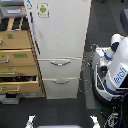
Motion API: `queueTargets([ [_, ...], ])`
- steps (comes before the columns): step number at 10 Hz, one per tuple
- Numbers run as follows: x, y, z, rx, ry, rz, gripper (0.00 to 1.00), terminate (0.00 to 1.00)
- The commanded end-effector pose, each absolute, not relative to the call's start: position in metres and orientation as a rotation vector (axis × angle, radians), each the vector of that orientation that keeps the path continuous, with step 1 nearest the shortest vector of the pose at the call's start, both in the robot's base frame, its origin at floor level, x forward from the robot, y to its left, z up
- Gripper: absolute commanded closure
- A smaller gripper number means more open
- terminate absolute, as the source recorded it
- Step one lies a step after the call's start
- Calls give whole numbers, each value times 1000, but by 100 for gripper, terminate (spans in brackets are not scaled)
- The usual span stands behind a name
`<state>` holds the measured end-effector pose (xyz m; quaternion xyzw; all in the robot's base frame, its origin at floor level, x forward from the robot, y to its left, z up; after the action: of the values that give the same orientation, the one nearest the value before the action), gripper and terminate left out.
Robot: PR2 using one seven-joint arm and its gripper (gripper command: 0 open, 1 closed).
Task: Opening the fridge
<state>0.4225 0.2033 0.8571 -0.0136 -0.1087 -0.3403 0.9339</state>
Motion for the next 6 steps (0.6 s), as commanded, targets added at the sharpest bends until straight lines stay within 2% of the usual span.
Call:
queueTargets([
  [1,523,216,910,45,-283,-641,0,0],
  [3,552,206,923,10,-319,-680,0,0],
  [6,599,198,946,16,-330,-687,0,0],
])
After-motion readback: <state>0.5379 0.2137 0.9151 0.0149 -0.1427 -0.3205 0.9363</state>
